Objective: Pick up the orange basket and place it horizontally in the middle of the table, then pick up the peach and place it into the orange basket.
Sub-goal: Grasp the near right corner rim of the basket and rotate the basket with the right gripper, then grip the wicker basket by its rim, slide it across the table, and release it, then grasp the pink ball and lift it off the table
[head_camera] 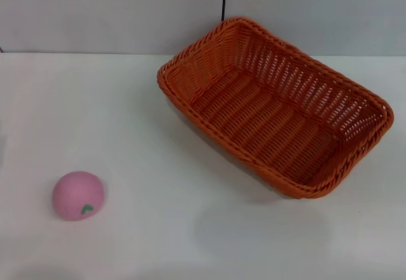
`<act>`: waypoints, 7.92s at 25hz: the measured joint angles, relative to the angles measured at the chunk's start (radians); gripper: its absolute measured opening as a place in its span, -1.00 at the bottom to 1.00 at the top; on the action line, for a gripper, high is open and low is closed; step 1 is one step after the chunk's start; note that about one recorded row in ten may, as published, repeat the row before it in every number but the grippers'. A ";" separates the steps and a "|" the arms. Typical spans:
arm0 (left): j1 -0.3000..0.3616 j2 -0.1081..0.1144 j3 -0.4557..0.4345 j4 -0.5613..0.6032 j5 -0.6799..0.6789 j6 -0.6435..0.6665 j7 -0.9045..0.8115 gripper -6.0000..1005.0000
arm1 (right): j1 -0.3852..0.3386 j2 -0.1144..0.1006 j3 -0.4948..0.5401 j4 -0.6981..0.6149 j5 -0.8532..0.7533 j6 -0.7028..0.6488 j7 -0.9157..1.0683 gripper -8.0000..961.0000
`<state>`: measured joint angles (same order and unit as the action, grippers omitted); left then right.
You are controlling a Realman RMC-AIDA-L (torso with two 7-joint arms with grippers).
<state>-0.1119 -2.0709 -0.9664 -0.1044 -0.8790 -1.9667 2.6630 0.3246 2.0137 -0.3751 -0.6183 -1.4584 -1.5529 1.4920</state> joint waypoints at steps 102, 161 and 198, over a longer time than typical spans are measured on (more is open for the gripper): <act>0.026 -0.001 0.005 -0.012 0.002 0.014 -0.024 0.32 | 0.498 -0.117 -0.580 -0.221 -0.742 -0.285 0.370 -0.54; -0.048 0.014 0.905 0.432 0.014 0.325 -0.285 0.55 | 0.071 0.023 -0.186 0.115 0.013 0.028 -0.091 -0.21; -0.062 0.027 0.790 0.426 0.002 0.206 -0.296 -0.72 | 0.060 0.023 -0.186 0.127 0.014 0.031 -0.092 -0.21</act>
<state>-0.1737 -2.0444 -0.1763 0.3219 -0.8767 -1.7604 2.3671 0.3849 2.0371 -0.5613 -0.4910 -1.4449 -1.5215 1.4005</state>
